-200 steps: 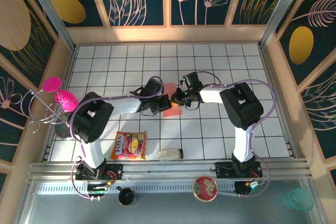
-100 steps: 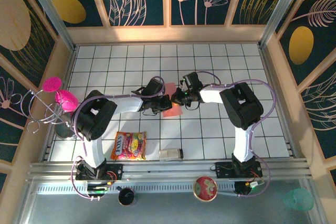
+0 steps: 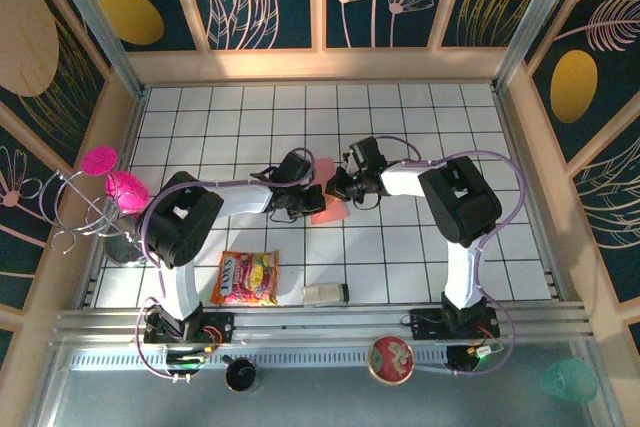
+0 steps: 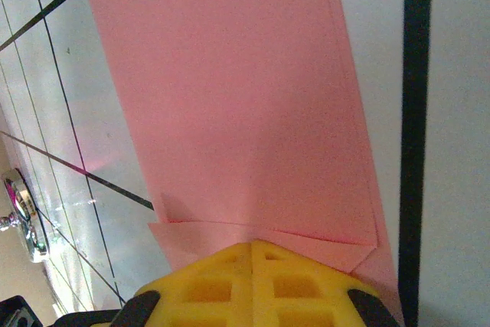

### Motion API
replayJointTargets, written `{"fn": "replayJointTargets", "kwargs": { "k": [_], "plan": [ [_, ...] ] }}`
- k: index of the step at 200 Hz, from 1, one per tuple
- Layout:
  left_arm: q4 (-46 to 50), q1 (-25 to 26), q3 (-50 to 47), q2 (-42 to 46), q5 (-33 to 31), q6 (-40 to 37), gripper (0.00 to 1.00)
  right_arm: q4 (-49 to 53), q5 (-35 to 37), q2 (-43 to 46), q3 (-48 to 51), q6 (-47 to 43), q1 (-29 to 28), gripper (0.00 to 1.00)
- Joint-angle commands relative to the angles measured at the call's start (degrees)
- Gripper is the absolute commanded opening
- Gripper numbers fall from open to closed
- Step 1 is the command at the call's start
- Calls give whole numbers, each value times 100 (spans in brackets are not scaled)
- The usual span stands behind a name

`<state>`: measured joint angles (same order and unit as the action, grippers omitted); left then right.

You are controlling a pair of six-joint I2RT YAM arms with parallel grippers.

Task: Fold a paper plane with a square sheet of paper (pick it up from the middle)
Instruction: Fold the triangle a second time at the center of the table.

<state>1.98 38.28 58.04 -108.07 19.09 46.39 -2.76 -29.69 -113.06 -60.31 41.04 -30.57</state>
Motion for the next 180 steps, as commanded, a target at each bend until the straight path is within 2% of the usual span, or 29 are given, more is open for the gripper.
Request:
{"fn": "replayJointTargets", "kwargs": {
  "k": [1,180],
  "plan": [
    [301,28,-106,-87,57,-167,0,698,500,-452,248,36,24,0],
    [1534,21,-765,784,-254,-1051,0,720,509,-428,218,20,42,0]
  ]
}}
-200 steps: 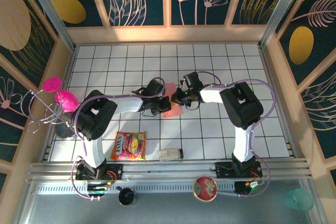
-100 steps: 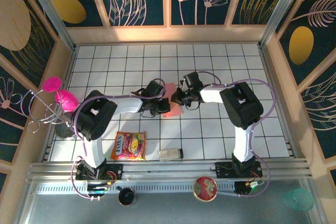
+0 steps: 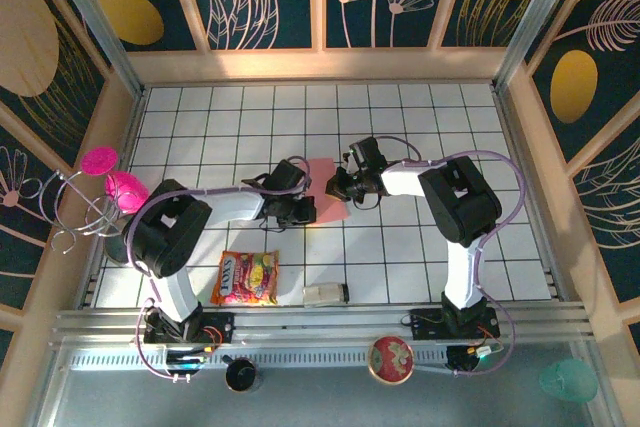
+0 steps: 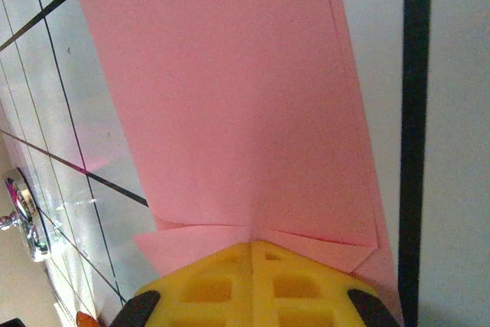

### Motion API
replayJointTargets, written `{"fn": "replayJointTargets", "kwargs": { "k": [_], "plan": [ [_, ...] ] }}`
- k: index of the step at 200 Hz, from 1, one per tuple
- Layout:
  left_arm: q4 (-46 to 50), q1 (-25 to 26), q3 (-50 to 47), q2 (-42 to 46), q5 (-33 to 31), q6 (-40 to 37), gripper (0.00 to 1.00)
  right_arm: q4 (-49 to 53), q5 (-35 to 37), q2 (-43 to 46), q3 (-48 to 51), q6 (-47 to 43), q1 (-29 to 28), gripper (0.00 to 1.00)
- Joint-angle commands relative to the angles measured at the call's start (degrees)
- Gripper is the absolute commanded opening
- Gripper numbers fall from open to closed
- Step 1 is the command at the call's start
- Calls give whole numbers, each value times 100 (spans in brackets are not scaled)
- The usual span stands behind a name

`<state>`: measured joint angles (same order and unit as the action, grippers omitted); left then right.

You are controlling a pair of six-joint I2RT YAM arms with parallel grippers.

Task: Fold a paper plane with a square sheet of paper (pick it up from the middle)
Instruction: Fold the triangle a second time at the center of the table.

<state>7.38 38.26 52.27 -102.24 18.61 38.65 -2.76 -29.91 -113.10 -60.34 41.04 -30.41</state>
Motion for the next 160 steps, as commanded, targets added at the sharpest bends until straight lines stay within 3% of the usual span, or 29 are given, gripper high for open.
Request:
{"fn": "replayJointTargets", "kwargs": {
  "k": [1,28,61,102,160],
  "plan": [
    [1003,24,-185,211,-216,-278,0,718,531,-423,222,15,31,0],
    [1003,25,-23,590,-547,-163,0,720,458,-370,140,5,27,0],
    [343,26,-19,1006,-955,392,0,655,343,-170,-61,40,31,0],
    [-828,23,-190,755,-364,1111,2,302,-135,-8,-283,230,60,0],
    [-1322,27,-270,235,-230,1515,3,34,-377,408,-233,180,98,0]
  ]
}}
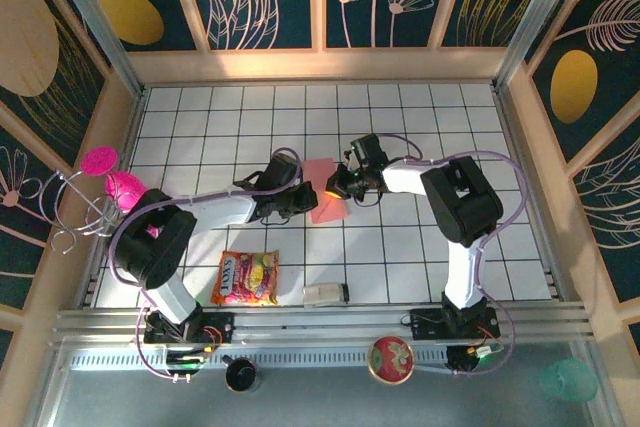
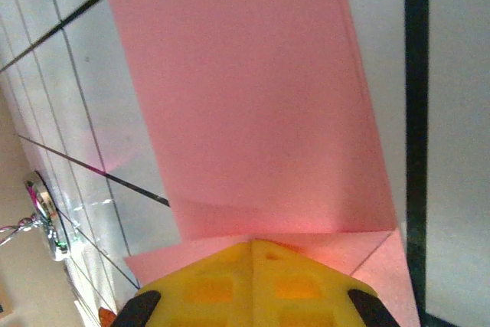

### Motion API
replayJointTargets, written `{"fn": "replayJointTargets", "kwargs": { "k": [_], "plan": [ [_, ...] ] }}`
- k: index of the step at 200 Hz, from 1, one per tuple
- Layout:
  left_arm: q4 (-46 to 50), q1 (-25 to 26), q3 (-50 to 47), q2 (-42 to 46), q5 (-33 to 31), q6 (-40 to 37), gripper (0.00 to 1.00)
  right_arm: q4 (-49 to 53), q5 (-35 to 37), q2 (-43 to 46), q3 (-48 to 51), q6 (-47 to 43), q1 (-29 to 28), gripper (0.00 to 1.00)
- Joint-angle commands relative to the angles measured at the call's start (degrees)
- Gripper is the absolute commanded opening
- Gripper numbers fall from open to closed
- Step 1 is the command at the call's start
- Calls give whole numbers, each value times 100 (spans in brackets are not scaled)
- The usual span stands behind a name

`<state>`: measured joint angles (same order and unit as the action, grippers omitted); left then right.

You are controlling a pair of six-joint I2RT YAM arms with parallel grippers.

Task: Fold a paper plane with a square sheet of paper (pick it up from the middle)
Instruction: Fold the triangle a second time at the center of the table.

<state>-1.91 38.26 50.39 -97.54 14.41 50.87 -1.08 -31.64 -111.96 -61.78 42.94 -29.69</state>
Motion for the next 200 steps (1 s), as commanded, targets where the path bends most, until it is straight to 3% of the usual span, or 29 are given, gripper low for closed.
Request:
{"fn": "replayJointTargets", "kwargs": {
  "k": [1,54,200],
  "plan": [
    [-391,30,-82,-242,191,297,3,-132,-212,292,-89,-16,21,0],
    [-166,27,-93,-395,-99,296,0,54,-248,47,-93,-196,-133,0],
    [349,20,166,-559,-799,99,0,561,507,-314,-83,-196,-133,0]
  ]
}}
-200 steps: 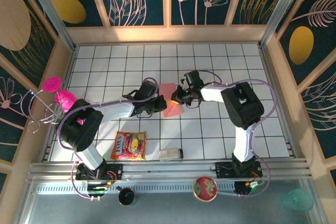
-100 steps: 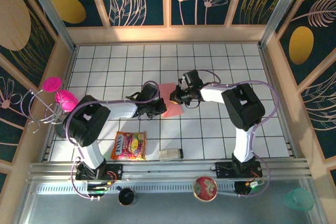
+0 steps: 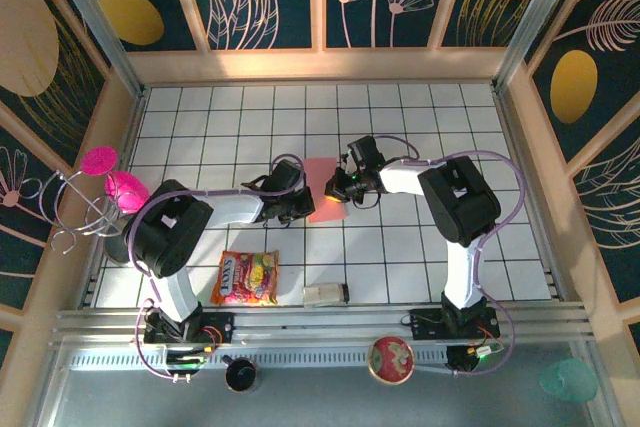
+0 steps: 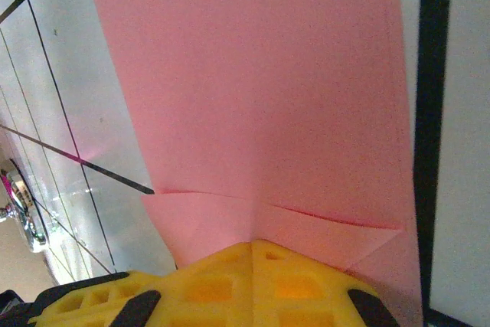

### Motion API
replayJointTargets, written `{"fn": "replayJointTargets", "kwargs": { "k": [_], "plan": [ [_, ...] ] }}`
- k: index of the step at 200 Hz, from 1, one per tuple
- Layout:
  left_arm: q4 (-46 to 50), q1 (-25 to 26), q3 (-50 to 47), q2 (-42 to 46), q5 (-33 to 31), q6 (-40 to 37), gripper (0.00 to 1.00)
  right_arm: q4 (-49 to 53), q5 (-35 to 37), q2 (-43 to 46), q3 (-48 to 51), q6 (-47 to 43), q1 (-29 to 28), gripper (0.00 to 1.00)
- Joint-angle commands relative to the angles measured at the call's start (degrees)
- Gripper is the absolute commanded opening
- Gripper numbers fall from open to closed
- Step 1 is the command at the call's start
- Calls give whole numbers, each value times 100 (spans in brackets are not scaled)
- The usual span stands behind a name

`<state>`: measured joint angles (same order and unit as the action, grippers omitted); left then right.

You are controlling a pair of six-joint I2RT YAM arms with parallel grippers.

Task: Fold a paper plane with a square sheet of paper (pick it up from the middle)
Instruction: Fold the triangle a second time at the center of the table.

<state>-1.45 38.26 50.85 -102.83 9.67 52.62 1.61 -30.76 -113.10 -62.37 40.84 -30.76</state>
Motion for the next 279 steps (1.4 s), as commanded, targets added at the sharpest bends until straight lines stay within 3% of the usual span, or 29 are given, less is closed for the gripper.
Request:
{"fn": "replayJointTargets", "kwargs": {
  "k": [1,69,113,231,279],
  "plan": [
    [303,22,119,-20,-325,-67,0,290,421,-202,-18,17,-26,0],
    [-363,98,-328,625,461,266,2,232,519,-253,189,302,-26,0],
    [-854,238,-707,529,676,690,1,158,519,-290,275,422,-26,0],
    [-750,192,-508,496,38,629,0,196,580,-283,348,367,-26,0],
    [-964,150,-558,74,296,697,0,230,598,-267,346,336,-26,0]
  ]
}}
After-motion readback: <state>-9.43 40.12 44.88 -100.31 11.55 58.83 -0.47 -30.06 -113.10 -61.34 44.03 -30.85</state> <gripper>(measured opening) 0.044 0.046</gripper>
